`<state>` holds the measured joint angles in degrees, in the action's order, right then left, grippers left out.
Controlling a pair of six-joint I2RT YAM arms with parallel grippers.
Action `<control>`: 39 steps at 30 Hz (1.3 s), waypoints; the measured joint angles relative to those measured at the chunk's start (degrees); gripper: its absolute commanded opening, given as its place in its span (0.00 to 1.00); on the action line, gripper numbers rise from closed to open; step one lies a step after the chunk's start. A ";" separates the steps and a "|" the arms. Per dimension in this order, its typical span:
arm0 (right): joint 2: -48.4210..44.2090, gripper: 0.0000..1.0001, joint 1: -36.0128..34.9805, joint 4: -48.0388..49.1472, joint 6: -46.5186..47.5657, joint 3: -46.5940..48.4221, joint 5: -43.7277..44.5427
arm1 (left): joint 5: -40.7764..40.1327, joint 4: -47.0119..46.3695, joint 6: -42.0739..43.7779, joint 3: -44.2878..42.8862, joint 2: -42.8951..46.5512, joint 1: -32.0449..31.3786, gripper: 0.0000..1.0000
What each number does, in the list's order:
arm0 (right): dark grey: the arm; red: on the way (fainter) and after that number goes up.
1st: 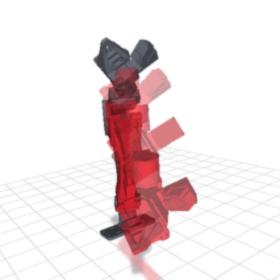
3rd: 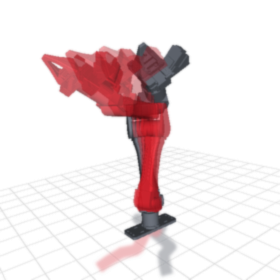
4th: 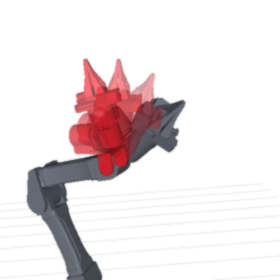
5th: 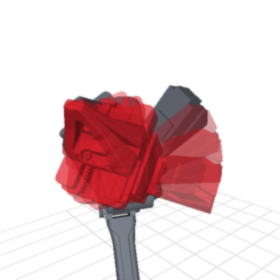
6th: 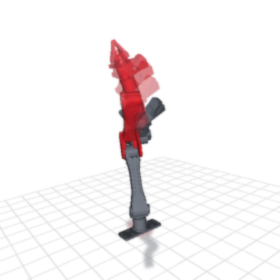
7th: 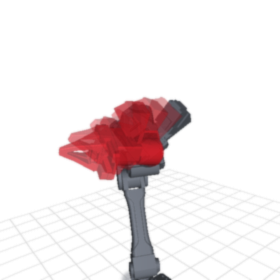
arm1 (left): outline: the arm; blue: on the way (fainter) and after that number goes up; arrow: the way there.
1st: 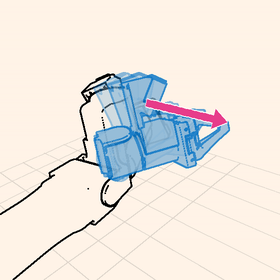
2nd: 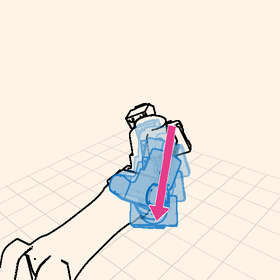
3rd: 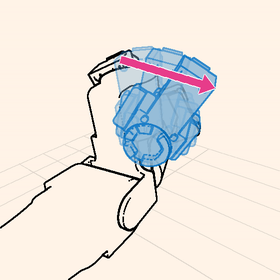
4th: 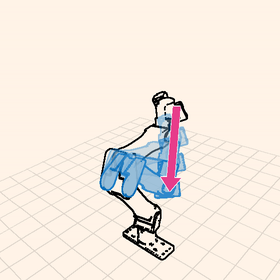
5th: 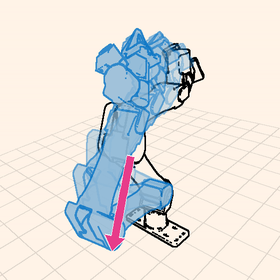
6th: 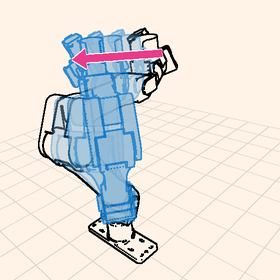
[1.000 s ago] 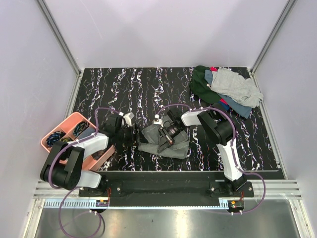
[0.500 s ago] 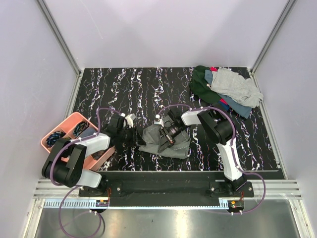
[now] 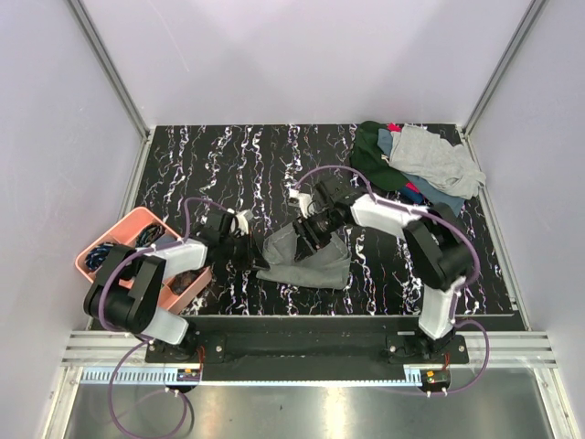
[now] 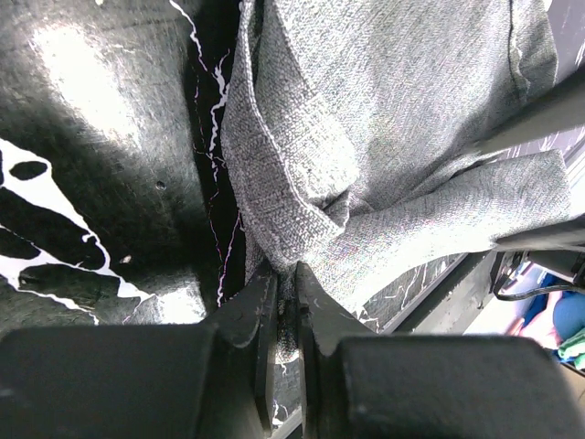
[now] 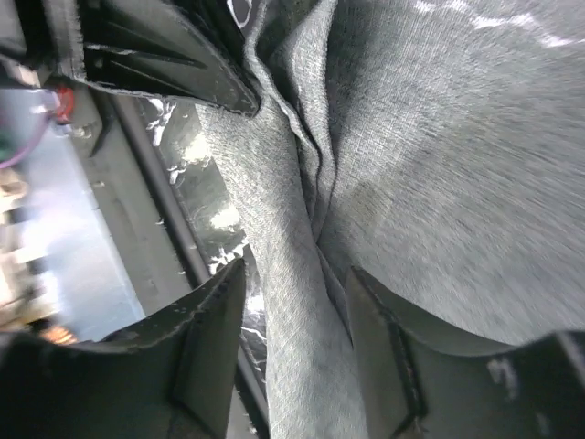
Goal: Fold the napkin, place the utensils inside, and roll it up
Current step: Roll the napkin with the utensil
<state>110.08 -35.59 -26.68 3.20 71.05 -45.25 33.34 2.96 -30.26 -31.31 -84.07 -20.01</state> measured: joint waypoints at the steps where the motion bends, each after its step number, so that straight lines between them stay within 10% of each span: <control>1: -1.73 0.61 -0.33 0.09 0.31 -0.48 1.84 | -0.02 0.46 0.02 -0.31 -0.17 -0.02 0.10; 19: -16.50 0.71 -23.78 12.66 6.88 -17.11 41.97 | 0.28 6.62 -0.04 -5.35 -3.89 -0.07 0.09; 30: -11.26 0.43 -24.15 15.52 7.04 -16.33 47.15 | 0.33 8.13 0.26 -6.38 -4.28 -0.07 0.09; 39: -9.90 0.25 -23.89 15.52 7.30 -14.82 45.68 | -0.61 9.62 0.83 -8.46 -2.89 0.22 0.54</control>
<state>100.18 -59.48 -11.16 10.50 56.23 0.43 32.73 12.58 -29.43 -39.77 -86.96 -19.79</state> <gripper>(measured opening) 0.294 0.473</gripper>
